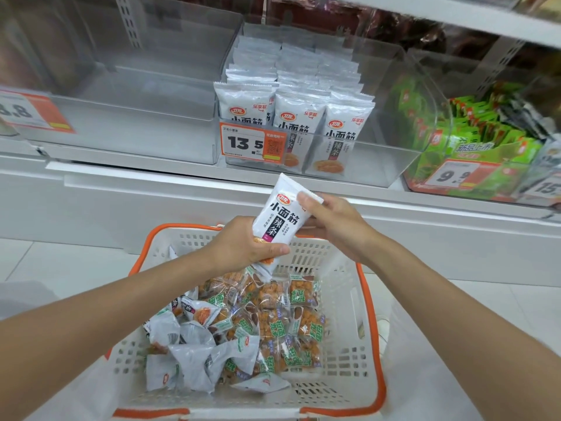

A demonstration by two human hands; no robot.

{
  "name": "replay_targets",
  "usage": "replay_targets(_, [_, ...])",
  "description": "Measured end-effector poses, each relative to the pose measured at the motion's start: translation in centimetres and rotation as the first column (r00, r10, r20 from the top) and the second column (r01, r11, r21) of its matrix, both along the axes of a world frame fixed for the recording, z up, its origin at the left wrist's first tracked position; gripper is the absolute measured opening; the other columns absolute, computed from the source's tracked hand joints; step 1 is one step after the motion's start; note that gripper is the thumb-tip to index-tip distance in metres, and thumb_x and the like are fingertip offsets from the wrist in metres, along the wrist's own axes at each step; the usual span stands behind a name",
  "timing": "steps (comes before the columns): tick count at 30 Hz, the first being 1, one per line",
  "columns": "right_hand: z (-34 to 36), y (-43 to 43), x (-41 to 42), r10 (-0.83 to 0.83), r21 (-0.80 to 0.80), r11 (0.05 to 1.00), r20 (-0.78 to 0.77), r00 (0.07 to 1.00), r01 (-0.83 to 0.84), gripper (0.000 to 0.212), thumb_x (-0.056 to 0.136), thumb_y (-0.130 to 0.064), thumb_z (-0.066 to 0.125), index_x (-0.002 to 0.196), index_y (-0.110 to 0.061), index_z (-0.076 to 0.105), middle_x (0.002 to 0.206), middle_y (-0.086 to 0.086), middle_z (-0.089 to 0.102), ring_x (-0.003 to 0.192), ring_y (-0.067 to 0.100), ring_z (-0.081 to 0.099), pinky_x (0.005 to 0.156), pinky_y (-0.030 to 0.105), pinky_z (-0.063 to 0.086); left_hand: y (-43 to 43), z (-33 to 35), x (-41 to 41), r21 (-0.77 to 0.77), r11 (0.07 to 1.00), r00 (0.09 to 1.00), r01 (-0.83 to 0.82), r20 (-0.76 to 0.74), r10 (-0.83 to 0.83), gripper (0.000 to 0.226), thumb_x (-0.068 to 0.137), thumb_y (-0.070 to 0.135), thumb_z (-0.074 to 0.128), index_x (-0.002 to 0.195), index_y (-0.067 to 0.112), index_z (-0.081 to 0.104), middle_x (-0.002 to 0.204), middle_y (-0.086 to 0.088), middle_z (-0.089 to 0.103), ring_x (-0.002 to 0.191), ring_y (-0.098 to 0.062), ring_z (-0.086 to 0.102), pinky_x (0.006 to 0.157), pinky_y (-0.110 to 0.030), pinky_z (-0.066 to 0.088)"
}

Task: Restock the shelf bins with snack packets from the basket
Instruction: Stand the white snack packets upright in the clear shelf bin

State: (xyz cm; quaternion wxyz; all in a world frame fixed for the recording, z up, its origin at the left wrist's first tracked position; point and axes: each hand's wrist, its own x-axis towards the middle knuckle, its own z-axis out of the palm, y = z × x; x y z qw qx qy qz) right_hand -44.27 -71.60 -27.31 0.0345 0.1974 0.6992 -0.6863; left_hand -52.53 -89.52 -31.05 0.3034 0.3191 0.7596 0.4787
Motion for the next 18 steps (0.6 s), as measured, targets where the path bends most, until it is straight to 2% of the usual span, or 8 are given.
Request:
replay_targets(2, [-0.2,-0.4,0.1,0.064,0.010,0.998,0.029,0.998,-0.065,0.031,0.089,-0.022,0.068,0.114,-0.003,0.065,0.105,0.011,0.074,0.098,0.026,0.071,0.088,0.037,0.058,0.2,-0.1,0.1,0.018,1.000,1.000,0.009,0.000,-0.009,0.019,0.075,0.030,0.081,0.081,0.027,0.064,0.067,0.014,0.069,0.060,0.001,0.064,0.056,-0.018,0.049])
replay_targets(4, [-0.2,-0.1,-0.2,-0.016,0.025,1.000,0.028,0.999,0.015,0.026,0.086,-0.012,0.071,0.110,-0.001,0.067,0.104,0.012,0.074,0.097,0.027,0.071,0.091,0.041,0.056,0.6,0.2,0.3,0.046,0.999,0.998,0.018,0.059,-0.020,0.017,0.077,0.026,0.080,0.087,0.025,0.066,0.074,0.009,0.072,0.067,-0.003,0.068,0.060,-0.021,0.054])
replay_targets(7, [0.0,1.0,-0.4,-0.068,0.007,0.998,0.019,0.997,0.068,0.031,0.085,-0.012,0.072,0.113,0.000,0.065,0.105,0.013,0.074,0.100,0.029,0.071,0.096,0.047,0.053,1.3,0.6,0.0,0.067,0.998,0.987,0.015,0.159,-0.026,0.015,0.082,0.015,0.075,0.092,0.022,0.066,0.082,0.009,0.072,0.072,-0.005,0.071,0.062,-0.017,0.054])
replay_targets(11, [-0.1,1.1,0.2,0.052,-0.097,0.994,0.088,0.995,-0.044,0.038,0.084,-0.006,0.072,0.120,0.001,0.061,0.112,0.012,0.072,0.104,0.028,0.069,0.094,0.041,0.055,1.9,0.5,-0.7,0.056,0.998,0.994,0.006,0.110,-0.012,0.018,0.077,0.015,0.079,0.088,0.022,0.068,0.080,0.006,0.074,0.072,-0.009,0.071,0.065,-0.025,0.058])
replay_targets(15, [-0.1,1.5,0.7,-0.031,0.014,0.999,0.084,0.996,0.030,0.032,0.082,0.000,0.072,0.113,0.002,0.065,0.105,0.011,0.074,0.097,0.025,0.071,0.088,0.037,0.058,3.1,0.8,-0.5,0.023,0.998,0.997,0.054,0.060,-0.055,0.024,0.078,0.022,0.081,0.099,0.022,0.070,0.097,0.000,0.075,0.086,-0.017,0.073,0.081,-0.041,0.059])
replay_targets(18, [0.8,2.3,1.0,-0.114,0.139,0.984,0.007,0.993,0.112,0.027,0.082,0.001,0.072,0.108,-0.003,0.067,0.102,0.008,0.075,0.091,0.021,0.073,0.078,0.030,0.060,4.4,2.1,-0.9,0.080,0.997,0.999,-0.004,0.052,0.000,0.031,0.081,0.013,0.078,0.111,0.012,0.067,0.102,-0.002,0.075,0.088,-0.023,0.073,0.081,-0.048,0.059])
